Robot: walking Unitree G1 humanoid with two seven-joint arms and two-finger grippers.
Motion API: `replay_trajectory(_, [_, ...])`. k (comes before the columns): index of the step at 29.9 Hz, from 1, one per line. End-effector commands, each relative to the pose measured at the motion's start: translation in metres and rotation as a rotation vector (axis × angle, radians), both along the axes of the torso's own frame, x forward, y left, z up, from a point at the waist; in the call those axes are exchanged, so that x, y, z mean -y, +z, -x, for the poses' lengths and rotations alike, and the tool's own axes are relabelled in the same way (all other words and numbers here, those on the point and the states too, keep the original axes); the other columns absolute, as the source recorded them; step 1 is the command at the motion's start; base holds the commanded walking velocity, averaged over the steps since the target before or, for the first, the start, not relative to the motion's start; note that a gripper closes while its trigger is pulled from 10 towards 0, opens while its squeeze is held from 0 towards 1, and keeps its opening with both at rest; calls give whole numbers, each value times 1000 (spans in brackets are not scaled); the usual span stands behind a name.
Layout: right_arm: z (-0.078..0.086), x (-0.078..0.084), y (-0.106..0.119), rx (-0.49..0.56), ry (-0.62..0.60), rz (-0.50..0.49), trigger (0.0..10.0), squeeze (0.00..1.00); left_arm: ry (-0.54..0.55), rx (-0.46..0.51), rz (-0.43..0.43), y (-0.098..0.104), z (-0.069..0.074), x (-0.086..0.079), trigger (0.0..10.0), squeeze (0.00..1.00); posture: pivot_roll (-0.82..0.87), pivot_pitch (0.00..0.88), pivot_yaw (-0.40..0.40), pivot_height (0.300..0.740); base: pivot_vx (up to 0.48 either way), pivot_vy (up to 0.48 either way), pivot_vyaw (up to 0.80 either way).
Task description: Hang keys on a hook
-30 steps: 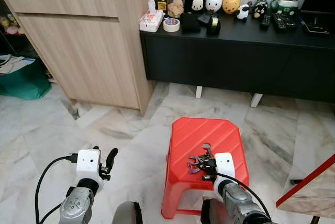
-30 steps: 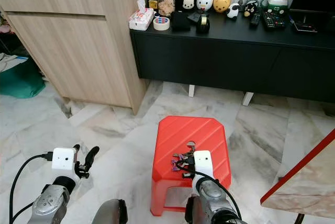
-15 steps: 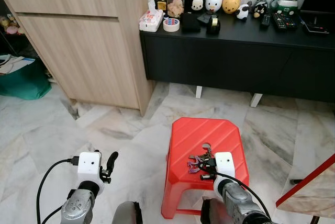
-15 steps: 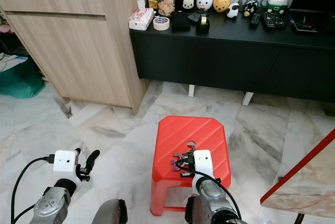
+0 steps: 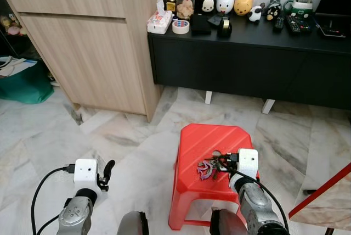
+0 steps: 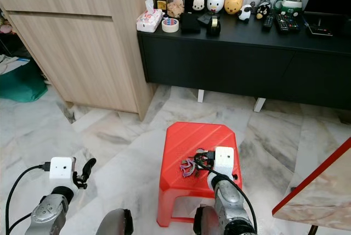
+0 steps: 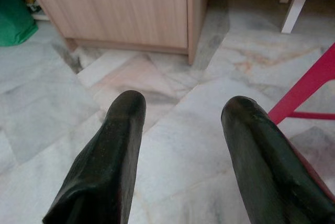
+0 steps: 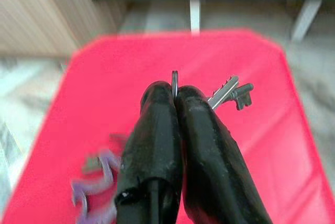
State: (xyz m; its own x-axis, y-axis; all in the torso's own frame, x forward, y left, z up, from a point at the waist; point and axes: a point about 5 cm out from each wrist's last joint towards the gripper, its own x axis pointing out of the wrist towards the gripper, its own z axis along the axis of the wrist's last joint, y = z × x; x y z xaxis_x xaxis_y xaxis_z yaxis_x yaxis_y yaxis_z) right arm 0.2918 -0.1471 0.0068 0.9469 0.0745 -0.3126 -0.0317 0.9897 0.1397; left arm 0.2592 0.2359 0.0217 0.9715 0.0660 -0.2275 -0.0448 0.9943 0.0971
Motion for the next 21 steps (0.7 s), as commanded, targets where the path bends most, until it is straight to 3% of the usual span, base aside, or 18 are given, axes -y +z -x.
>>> replay_trajectory(1, [-6,2,10,59,-21,-16,0,0,17,-8,2,-3,0,-3,10000,0,37,0,-19,617,0,0,0])
replay_trajectory(8, [-16,-3,27,132,14,-45,0,0,26,-19,9,-5,-5,-4,10000,0,32,0,-18,617,0,0,0])
replay_trajectory(9, [-17,-2,28,139,9,-44,4118,0,29,-24,9,-6,-5,-5,10000,0,31,0,-17,617,0,0,0])
replay_trajectory(10, [-17,-2,28,139,9,-44,4118,0,29,-24,9,-6,-5,-5,10000,0,31,0,-17,617,0,0,0])
replay_trajectory(11, [-17,-1,30,149,2,-34,9216,0,32,-30,9,-7,-5,-5,10000,0,30,0,-16,617,0,0,0])
replay_trajectory(12, [-18,0,31,159,-6,-24,9216,0,35,-36,9,-9,-5,-6,10000,0,31,0,-15,617,0,0,0])
replay_trajectory(13, [-18,1,33,174,-10,-23,10000,0,36,-42,8,-10,-4,-6,10000,0,32,0,-12,617,0,0,0])
replay_trajectory(17, [-25,7,56,304,-69,23,10000,0,61,-98,0,-18,-2,-12,10000,0,16,0,8,617,0,0,0])
replay_trajectory(21, [-25,16,57,299,-142,28,10000,0,74,-119,7,-20,-1,-14,10000,0,8,0,19,617,0,0,0])
